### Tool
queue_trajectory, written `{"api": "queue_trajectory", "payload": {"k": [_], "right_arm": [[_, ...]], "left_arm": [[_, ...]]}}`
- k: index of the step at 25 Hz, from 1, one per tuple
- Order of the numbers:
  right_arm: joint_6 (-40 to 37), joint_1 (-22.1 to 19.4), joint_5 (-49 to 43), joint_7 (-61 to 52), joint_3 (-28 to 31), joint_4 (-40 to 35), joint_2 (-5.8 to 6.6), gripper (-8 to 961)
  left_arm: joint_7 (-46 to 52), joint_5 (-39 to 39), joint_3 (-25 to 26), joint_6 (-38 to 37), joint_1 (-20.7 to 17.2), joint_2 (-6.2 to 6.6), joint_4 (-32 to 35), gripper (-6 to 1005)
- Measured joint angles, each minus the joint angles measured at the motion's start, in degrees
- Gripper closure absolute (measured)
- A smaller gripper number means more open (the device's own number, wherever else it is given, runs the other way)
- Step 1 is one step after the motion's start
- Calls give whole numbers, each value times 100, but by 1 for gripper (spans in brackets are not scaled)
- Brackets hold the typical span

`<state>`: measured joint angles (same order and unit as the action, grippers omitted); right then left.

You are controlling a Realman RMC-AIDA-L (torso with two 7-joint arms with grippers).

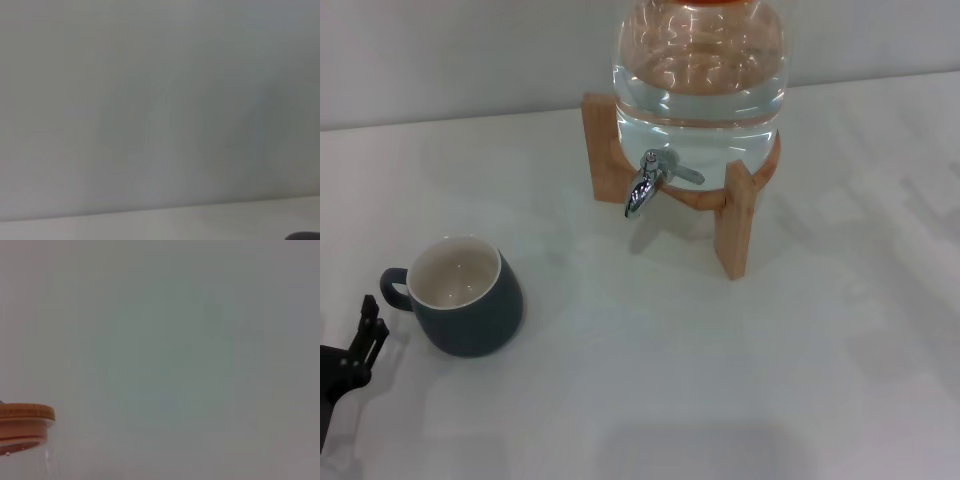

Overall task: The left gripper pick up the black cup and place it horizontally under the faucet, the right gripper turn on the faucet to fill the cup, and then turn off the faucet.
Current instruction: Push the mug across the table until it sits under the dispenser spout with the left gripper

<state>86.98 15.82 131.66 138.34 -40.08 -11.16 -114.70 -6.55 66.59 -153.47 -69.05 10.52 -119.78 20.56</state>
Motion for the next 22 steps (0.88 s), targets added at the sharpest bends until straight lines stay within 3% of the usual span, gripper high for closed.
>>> {"api": "queue_trajectory", "payload": {"k": [22], "right_arm": [[-11,19,0,0,-21,0,0,113]], "left_arm": [[278,-214,-44,178,214,35,-247,122]]}}
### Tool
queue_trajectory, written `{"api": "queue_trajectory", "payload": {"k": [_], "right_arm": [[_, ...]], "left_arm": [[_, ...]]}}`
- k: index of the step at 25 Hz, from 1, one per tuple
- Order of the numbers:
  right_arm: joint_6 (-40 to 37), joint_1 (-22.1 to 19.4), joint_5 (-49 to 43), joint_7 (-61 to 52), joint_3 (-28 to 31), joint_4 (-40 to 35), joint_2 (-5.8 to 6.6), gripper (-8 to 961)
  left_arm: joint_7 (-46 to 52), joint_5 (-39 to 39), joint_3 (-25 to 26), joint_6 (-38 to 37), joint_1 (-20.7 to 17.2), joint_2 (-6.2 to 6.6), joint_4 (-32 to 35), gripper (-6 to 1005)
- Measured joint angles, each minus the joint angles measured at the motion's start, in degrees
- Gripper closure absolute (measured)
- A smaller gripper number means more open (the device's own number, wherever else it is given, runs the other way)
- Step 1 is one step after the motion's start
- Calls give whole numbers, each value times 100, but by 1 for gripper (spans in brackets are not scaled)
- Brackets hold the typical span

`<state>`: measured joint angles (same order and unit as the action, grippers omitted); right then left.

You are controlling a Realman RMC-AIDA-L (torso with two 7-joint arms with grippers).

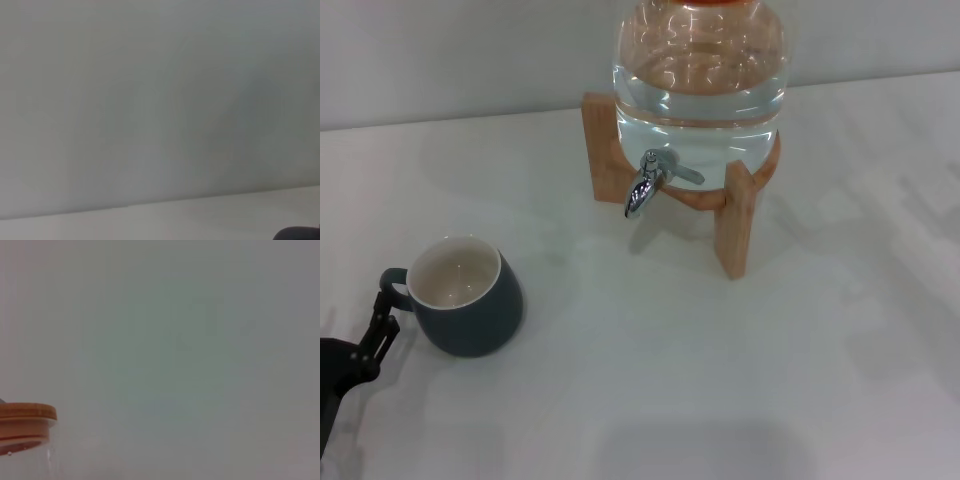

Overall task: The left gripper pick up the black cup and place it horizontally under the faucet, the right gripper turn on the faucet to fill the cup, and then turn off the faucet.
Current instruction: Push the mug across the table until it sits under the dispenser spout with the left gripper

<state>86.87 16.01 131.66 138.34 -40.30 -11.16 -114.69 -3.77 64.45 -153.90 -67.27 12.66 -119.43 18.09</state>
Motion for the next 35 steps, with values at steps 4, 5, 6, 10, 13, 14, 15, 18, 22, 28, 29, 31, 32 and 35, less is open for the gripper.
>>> {"api": "queue_trajectory", "payload": {"k": [4,5,6,10,13,14,15,18,22,28,29,31,32,35], "right_arm": [[-8,-1,0,0,-5,0,0,113],[-8,-3,0,0,-6,0,0,113],[-8,-5,0,0,-6,0,0,113],[-15,-4,0,1,-5,0,0,113],[-24,1,0,5,-4,0,-1,113],[-25,4,0,5,-5,0,0,113],[-26,4,0,5,-5,0,0,113],[-31,7,0,7,-5,0,0,113],[-33,17,0,18,-5,0,0,113],[-39,26,0,23,-5,0,0,113],[-39,26,0,24,-7,0,0,113],[-39,26,0,25,-11,0,0,113],[-39,26,0,25,-12,0,0,113],[-39,25,0,27,-13,1,0,113]], "left_arm": [[6,-16,-15,26,57,0,-55,122],[7,-18,-27,47,67,-1,-58,122],[8,-18,-34,62,71,-1,-60,122],[8,-19,-46,184,102,-1,-61,122],[8,-19,-57,267,139,-2,-61,122],[8,-19,-60,282,144,-2,-61,123],[8,-19,-65,290,146,-2,-61,123],[8,-19,-73,295,150,-2,-61,123],[7,-18,-78,303,169,-2,-106,123],[-33,-7,-76,325,208,-2,-118,123],[-36,-6,-70,354,219,-2,-120,123],[-41,-6,-56,440,244,-2,-125,123],[-42,-6,-55,463,253,-2,-126,123],[-57,-7,-55,572,310,-2,-144,123]]}}
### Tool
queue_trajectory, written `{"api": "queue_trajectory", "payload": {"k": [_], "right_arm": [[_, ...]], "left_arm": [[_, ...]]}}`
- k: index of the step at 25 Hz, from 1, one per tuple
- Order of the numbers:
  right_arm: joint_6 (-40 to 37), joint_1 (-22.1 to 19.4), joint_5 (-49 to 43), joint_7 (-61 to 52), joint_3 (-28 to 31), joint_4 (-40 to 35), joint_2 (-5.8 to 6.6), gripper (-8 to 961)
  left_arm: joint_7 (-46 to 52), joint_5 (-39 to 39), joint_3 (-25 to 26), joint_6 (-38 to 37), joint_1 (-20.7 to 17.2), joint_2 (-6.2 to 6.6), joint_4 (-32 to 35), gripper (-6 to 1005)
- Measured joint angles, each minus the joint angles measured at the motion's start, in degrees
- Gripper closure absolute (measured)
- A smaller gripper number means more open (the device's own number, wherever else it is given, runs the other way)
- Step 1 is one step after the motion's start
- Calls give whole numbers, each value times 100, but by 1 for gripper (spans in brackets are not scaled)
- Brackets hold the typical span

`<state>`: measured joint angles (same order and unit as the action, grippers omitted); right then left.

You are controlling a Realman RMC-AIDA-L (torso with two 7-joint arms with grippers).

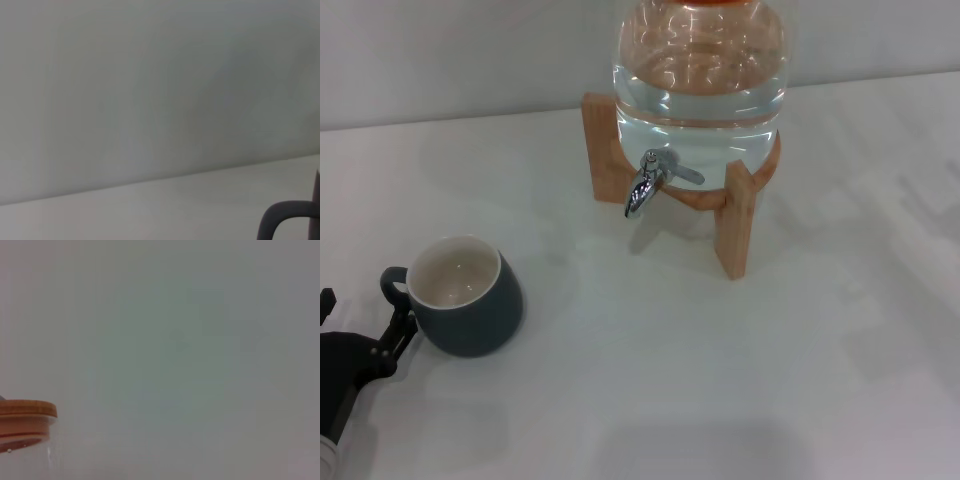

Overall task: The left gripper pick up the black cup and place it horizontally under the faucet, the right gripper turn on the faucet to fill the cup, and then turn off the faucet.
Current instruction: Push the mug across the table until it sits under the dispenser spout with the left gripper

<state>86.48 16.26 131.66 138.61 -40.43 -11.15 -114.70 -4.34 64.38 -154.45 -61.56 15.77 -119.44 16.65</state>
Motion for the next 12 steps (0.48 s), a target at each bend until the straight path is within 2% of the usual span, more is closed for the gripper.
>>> {"api": "queue_trajectory", "payload": {"k": [12], "right_arm": [[-9,7,0,22,-27,0,0,113]], "left_arm": [[-6,-2,-22,88,84,0,-63,124]]}}
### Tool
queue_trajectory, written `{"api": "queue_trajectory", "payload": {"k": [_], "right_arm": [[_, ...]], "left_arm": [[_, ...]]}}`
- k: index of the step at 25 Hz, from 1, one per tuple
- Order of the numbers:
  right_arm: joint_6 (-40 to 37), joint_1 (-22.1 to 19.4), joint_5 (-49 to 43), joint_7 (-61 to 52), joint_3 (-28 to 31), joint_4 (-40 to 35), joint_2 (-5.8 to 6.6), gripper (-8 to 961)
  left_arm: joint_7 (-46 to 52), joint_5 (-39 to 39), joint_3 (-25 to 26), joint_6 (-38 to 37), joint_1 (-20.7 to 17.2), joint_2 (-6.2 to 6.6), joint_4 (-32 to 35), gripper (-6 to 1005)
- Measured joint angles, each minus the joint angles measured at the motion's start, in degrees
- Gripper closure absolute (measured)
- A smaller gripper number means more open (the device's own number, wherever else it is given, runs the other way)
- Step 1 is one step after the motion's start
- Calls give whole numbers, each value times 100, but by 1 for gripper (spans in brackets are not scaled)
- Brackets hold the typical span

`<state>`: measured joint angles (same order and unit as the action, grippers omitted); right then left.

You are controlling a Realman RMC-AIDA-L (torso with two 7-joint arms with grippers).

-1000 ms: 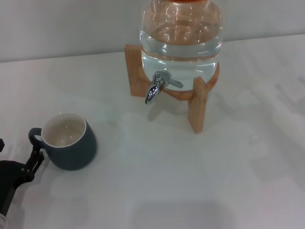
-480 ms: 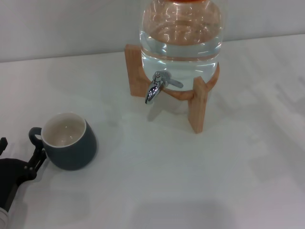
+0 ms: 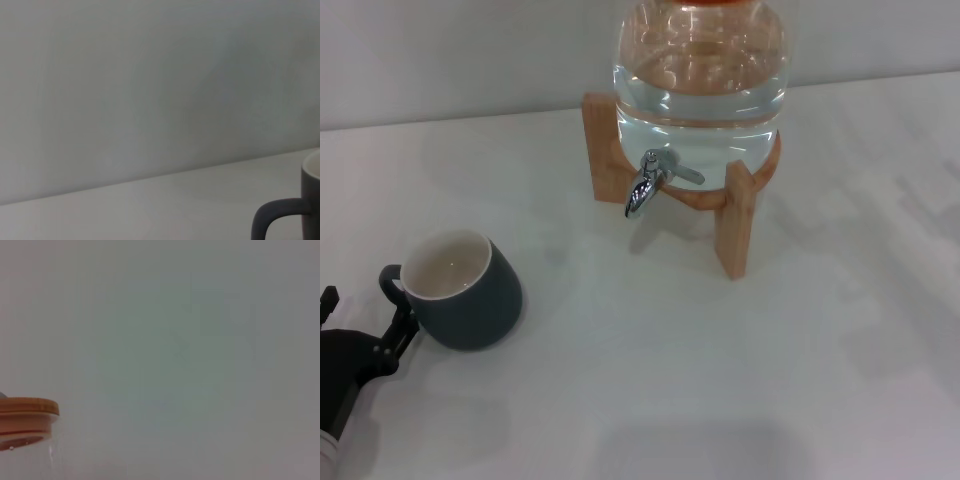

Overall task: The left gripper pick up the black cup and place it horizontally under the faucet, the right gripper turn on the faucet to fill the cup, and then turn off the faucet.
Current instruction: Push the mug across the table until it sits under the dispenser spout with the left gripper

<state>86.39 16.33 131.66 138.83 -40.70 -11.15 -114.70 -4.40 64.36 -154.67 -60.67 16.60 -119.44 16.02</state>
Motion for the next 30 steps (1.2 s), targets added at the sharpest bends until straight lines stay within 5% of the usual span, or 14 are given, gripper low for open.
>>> {"api": "queue_trajectory", "payload": {"k": [30], "right_arm": [[-144,74,0,13,-2,-1,0,114]], "left_arm": [[-242,-337,-1,-38,95,-6,43,132]]}}
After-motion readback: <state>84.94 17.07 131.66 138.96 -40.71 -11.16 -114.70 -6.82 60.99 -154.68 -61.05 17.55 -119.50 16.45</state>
